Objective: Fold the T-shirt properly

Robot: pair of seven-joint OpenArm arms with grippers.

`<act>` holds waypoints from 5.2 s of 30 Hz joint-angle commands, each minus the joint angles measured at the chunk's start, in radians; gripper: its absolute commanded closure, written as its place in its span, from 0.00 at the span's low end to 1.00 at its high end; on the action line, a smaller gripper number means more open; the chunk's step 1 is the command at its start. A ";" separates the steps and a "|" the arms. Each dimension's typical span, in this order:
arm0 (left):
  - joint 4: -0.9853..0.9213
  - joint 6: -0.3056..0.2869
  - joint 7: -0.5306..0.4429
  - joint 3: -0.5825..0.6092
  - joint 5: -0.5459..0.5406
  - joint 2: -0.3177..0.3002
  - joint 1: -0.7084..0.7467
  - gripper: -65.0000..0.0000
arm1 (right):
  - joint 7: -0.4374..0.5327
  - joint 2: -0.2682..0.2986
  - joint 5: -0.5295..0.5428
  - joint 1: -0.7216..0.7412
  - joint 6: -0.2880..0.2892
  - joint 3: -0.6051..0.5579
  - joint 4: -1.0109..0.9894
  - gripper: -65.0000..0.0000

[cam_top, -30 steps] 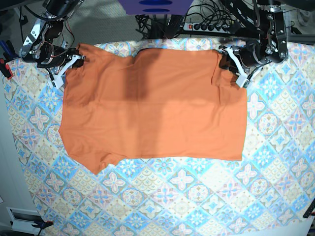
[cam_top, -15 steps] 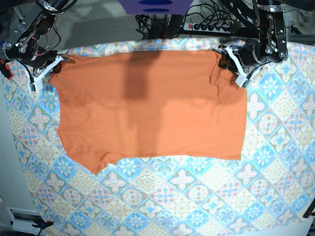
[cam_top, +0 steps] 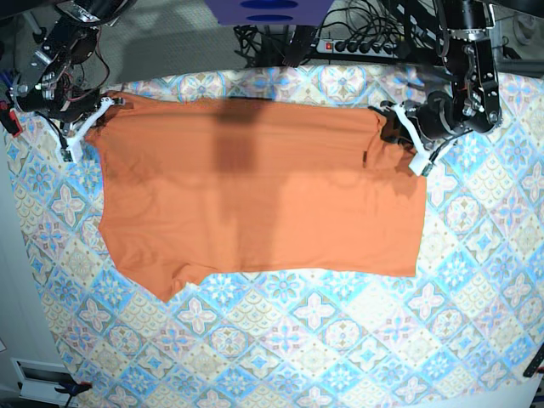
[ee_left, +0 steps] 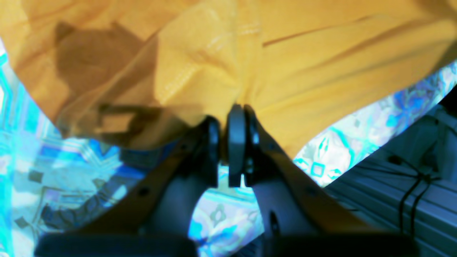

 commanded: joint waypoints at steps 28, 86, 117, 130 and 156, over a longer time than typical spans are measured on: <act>-0.122 -0.002 -0.014 -0.076 0.140 -0.006 -0.128 0.96 | 0.131 0.019 -0.131 0.135 -0.200 -0.265 0.019 0.99; -0.291 -0.002 -0.017 -0.156 0.292 0.015 -0.308 0.57 | 0.309 0.017 -0.329 0.203 -0.220 -0.380 -0.078 0.66; -0.289 -0.002 -0.008 -0.158 0.149 -0.034 -0.299 0.32 | 0.306 0.012 -0.327 0.150 -0.220 -0.502 -0.055 0.66; -0.116 -0.002 -0.009 -0.159 -0.093 -0.097 -0.247 0.27 | 0.307 0.012 -0.327 0.152 -0.220 -0.502 -0.055 0.66; -0.377 -0.002 -0.197 -0.115 0.088 -0.123 -0.228 0.26 | 0.304 -0.083 -0.518 0.126 -0.218 -0.419 -0.127 0.65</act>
